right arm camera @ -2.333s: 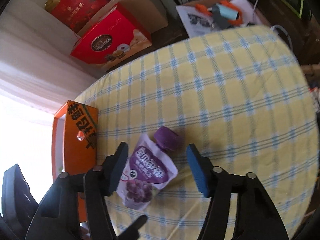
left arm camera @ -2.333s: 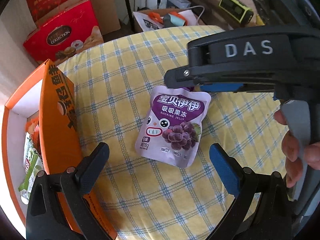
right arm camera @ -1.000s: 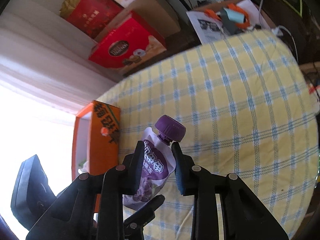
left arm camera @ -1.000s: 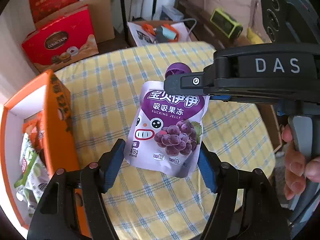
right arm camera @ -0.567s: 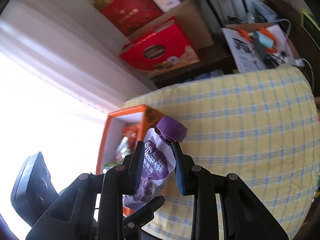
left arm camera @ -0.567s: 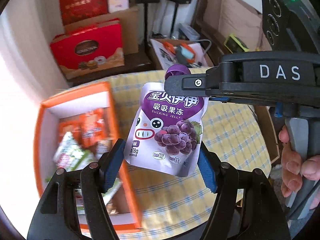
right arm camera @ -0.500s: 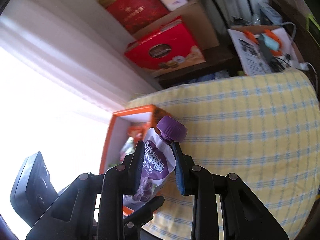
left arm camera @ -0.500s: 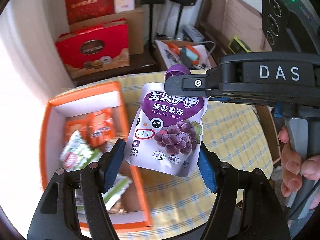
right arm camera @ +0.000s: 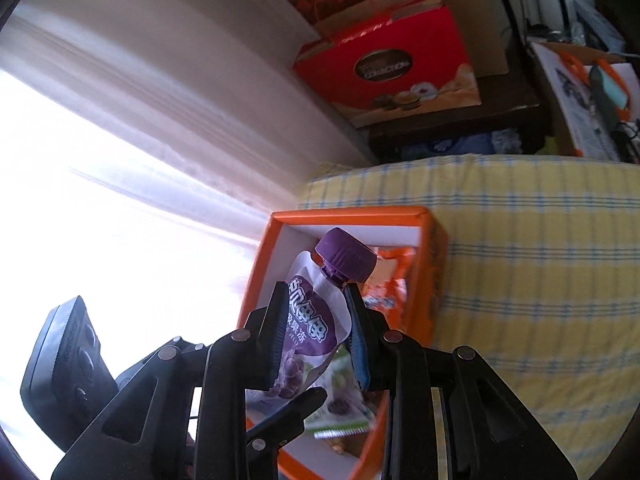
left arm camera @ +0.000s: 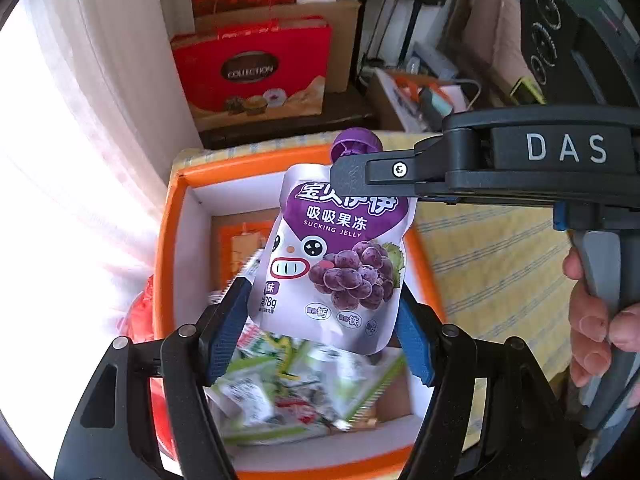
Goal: Organize objects
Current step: 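Carry the jelly pouch with the left gripper into the orange box and release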
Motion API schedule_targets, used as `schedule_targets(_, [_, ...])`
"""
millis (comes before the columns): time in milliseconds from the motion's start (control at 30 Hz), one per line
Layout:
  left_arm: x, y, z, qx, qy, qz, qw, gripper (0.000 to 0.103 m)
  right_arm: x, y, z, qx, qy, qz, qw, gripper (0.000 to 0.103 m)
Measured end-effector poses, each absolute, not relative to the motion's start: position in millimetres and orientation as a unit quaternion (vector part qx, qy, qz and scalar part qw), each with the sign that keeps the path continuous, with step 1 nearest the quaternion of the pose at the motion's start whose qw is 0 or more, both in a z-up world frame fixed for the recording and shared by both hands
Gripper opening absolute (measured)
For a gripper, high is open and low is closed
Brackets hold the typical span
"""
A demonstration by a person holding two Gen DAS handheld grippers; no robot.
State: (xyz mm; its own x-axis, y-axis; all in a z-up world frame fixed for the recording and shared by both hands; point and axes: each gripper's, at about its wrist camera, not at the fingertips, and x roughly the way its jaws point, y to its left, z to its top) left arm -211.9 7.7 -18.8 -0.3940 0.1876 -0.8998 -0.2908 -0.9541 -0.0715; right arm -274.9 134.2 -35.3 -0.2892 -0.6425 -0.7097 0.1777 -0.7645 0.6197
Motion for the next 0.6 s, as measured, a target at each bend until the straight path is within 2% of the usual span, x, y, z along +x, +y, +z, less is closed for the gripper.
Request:
schedule_targets(333, [-242,-14,-60,-0.556,0.073,0.818,0.131,0.066,-295,107,-70,0.562,-0.192,-0.765,0.248,0.029])
schedule_targets(600, [-227,-13,-66,-0.545,0.123,0.822,0.111,0.066,-285,113,-63,0.559,-0.168,-0.777,0.237,0.029])
